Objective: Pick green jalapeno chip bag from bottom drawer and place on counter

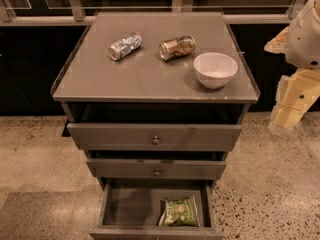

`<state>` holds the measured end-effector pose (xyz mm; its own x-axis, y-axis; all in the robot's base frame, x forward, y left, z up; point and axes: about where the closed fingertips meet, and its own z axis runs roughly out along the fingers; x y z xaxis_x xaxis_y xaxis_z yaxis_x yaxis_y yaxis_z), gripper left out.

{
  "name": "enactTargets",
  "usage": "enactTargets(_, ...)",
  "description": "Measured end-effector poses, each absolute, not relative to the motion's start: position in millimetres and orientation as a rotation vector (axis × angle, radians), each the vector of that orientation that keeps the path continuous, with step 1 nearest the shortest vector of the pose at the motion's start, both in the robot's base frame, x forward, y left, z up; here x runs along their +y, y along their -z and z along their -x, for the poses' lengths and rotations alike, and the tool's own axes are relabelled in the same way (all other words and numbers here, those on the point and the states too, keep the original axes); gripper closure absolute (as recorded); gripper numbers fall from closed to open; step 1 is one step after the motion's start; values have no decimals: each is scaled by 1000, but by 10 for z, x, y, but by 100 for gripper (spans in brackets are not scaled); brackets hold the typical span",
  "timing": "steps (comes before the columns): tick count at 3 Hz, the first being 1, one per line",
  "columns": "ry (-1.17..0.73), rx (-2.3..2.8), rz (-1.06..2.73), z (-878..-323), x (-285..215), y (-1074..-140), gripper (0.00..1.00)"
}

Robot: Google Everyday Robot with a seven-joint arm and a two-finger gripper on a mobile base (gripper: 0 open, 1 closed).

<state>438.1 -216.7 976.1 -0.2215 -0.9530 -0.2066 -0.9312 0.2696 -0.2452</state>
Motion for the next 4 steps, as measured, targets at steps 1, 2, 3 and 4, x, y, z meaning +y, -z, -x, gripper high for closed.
enactTargets(1, 98, 2232, 1725, -4381, -2167, -9761, 0)
enactTargets(2, 76, 2225, 1663, -4372, -2148, -9645, 0)
enactTargets(3, -56, 2254, 1483, -4182, -2056, -9279, 0)
enactTargets(4, -222, 2283, 1306, -4011, -1896, -8678, 0)
